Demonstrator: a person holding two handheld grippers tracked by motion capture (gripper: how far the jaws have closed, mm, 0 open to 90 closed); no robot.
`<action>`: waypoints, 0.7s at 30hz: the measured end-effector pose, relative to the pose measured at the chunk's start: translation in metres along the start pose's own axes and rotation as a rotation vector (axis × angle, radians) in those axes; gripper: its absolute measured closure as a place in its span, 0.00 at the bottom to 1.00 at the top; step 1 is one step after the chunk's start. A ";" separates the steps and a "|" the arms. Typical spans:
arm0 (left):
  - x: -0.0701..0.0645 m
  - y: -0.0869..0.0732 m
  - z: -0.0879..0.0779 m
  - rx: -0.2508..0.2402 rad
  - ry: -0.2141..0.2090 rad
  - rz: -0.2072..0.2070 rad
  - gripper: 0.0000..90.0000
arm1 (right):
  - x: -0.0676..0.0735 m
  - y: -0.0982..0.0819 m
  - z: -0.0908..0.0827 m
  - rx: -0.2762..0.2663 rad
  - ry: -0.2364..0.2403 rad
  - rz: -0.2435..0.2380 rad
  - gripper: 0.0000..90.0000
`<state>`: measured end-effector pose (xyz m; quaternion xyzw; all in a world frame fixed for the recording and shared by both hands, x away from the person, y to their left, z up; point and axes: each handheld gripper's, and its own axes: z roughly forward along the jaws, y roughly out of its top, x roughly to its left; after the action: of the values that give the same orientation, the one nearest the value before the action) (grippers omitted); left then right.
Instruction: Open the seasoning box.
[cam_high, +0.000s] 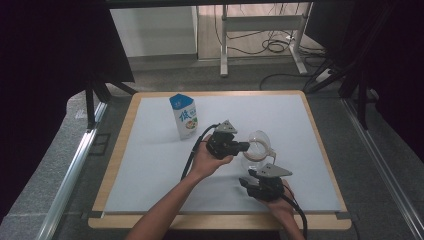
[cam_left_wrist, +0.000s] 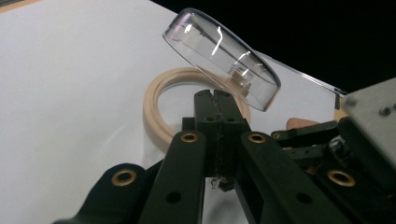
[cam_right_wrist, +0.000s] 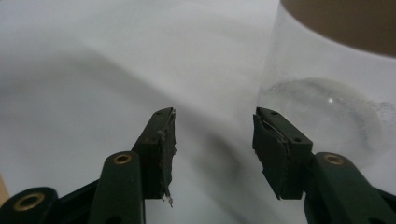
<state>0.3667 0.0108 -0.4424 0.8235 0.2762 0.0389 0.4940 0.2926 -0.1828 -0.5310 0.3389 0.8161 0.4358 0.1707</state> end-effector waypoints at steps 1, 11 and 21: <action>-0.001 0.001 0.000 0.002 -0.002 0.002 1.00 | 0.000 0.000 0.000 -0.006 -0.002 -0.003 0.54; -0.016 0.014 0.008 0.009 -0.018 0.041 1.00 | 0.001 0.002 -0.003 -0.023 -0.004 -0.005 0.53; -0.033 0.031 0.020 0.022 -0.039 0.093 1.00 | 0.001 0.003 -0.005 -0.026 -0.005 -0.012 0.53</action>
<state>0.3588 -0.0325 -0.4198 0.8414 0.2284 0.0427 0.4879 0.2901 -0.1837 -0.5252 0.3327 0.8119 0.4446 0.1800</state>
